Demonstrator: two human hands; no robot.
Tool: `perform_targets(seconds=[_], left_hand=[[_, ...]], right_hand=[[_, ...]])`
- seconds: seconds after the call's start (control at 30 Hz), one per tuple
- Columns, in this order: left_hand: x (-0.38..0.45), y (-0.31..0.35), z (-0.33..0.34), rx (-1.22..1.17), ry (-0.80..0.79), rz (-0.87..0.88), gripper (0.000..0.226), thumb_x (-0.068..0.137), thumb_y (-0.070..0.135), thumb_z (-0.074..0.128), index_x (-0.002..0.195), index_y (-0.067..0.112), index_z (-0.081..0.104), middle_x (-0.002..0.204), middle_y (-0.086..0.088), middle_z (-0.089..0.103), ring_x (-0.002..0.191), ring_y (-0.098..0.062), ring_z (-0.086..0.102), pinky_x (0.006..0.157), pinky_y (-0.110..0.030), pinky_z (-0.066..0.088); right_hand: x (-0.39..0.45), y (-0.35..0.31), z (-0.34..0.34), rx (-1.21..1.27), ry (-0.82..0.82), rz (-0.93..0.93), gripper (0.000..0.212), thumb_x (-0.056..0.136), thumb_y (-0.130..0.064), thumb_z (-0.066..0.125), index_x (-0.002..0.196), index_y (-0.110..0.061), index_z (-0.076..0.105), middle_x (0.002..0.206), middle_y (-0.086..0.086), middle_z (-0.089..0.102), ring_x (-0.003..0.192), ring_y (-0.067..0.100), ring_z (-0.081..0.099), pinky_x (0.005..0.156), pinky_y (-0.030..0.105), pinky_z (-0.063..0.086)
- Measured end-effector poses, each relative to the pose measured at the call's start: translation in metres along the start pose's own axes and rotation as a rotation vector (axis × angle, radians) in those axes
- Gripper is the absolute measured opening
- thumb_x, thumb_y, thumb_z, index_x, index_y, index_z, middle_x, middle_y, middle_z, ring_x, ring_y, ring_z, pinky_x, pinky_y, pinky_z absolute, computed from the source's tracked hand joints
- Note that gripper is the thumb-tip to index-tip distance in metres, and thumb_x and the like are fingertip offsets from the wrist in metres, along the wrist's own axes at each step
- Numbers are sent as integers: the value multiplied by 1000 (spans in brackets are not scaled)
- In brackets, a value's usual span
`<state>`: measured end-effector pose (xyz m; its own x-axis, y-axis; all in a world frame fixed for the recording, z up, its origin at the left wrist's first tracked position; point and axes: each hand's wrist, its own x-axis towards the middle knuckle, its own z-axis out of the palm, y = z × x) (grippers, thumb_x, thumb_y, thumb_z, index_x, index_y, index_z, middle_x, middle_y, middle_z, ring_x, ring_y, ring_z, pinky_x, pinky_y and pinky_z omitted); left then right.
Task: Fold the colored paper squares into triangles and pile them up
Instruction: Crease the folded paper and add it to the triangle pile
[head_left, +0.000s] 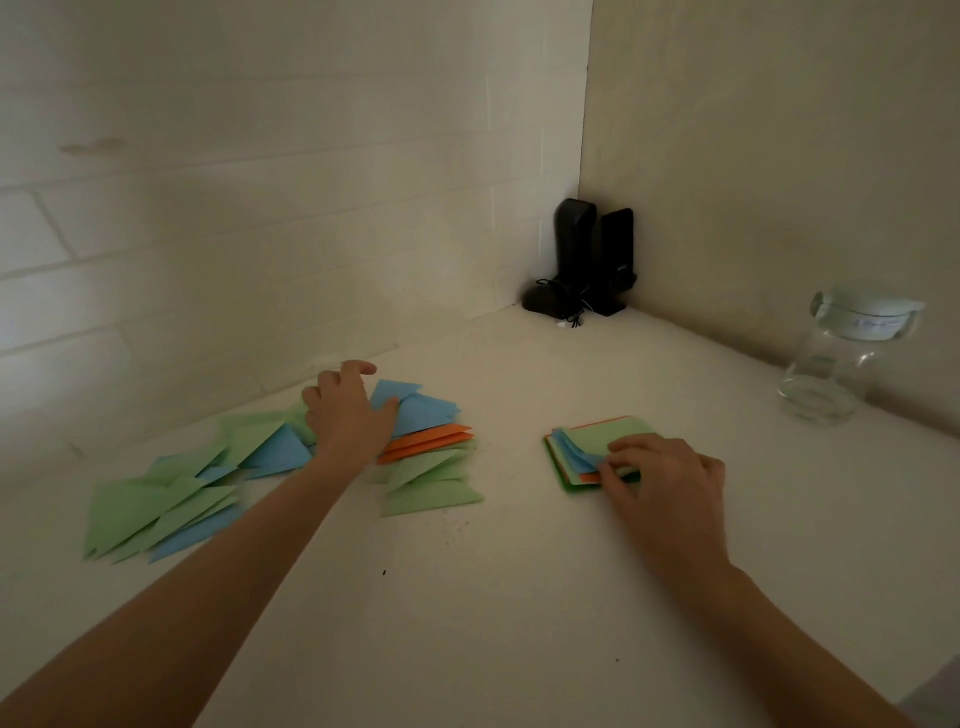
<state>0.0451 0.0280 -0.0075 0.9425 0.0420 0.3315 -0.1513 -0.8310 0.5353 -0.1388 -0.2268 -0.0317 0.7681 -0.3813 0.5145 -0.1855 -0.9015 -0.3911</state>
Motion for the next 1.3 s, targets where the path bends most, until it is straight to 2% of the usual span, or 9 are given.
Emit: perform_targets(seconds=[0.13, 0.3, 0.47, 0.6, 0.7, 0.87, 0.97, 1.1, 1.3], left_hand=[[-29, 4, -3, -64, 16, 307, 39, 77, 41, 55, 108, 18, 59, 99, -5, 57, 95, -26, 49, 79, -23, 20], [-80, 13, -16, -234, -75, 487, 23, 81, 31, 63, 101, 20, 59, 95, 10, 53, 90, -7, 41, 79, -19, 27], [-120, 13, -25, -280, -192, 590, 35, 82, 21, 69, 112, 29, 51, 111, 9, 48, 101, 3, 42, 86, -8, 33], [-140, 13, -35, -243, -222, 707, 44, 83, 23, 66, 122, 28, 47, 124, 10, 42, 116, -2, 39, 96, -15, 36], [-153, 5, -36, -226, -305, 754, 36, 85, 29, 63, 119, 27, 52, 122, 11, 44, 116, -2, 40, 96, -10, 32], [-162, -7, -31, -199, -346, 748, 22, 89, 36, 57, 107, 24, 61, 114, 12, 54, 107, -2, 47, 93, -6, 29], [-161, -6, -28, -231, -339, 710, 19, 88, 39, 58, 97, 24, 64, 109, 13, 56, 104, 0, 48, 91, -6, 30], [-156, 0, -24, -328, -359, 612, 19, 82, 44, 62, 84, 27, 66, 98, 15, 57, 97, -3, 51, 85, -15, 39], [-152, 7, -20, -342, -415, 484, 18, 73, 57, 62, 75, 39, 63, 96, 15, 56, 96, -2, 49, 86, -15, 36]], right_hand=[[0, -3, -5, 29, -7, 5, 7, 74, -38, 75, 71, -33, 71, 92, -16, 67, 92, 11, 57, 77, 29, 23], [-5, -7, -10, 167, 4, 35, 10, 71, -43, 75, 72, -33, 73, 83, -18, 69, 84, 10, 62, 79, 45, 46], [-15, -41, -28, 132, 177, -207, 7, 75, -33, 72, 71, -28, 68, 88, -15, 67, 86, 11, 60, 79, 35, 34], [-37, -67, -24, 65, 131, -434, 4, 70, -26, 69, 69, -25, 64, 83, -12, 65, 79, 16, 61, 74, 33, 33], [-53, -70, -15, 68, 42, -482, 5, 71, -28, 66, 67, -26, 63, 77, -12, 63, 71, 14, 60, 70, 31, 32], [-71, -65, -4, 64, -160, -399, 22, 81, -44, 47, 69, -30, 60, 70, -14, 58, 68, 11, 56, 64, 29, 29], [-71, -62, 1, 169, -236, -312, 23, 82, -48, 48, 74, -31, 61, 77, -14, 59, 75, 10, 56, 65, 31, 42], [-68, -60, 2, 253, -279, -267, 25, 81, -52, 48, 75, -32, 62, 80, -17, 60, 77, 8, 57, 66, 36, 49], [-62, -61, 5, 287, -344, -229, 35, 78, -56, 41, 77, -30, 64, 82, -16, 58, 80, 9, 56, 70, 40, 49]])
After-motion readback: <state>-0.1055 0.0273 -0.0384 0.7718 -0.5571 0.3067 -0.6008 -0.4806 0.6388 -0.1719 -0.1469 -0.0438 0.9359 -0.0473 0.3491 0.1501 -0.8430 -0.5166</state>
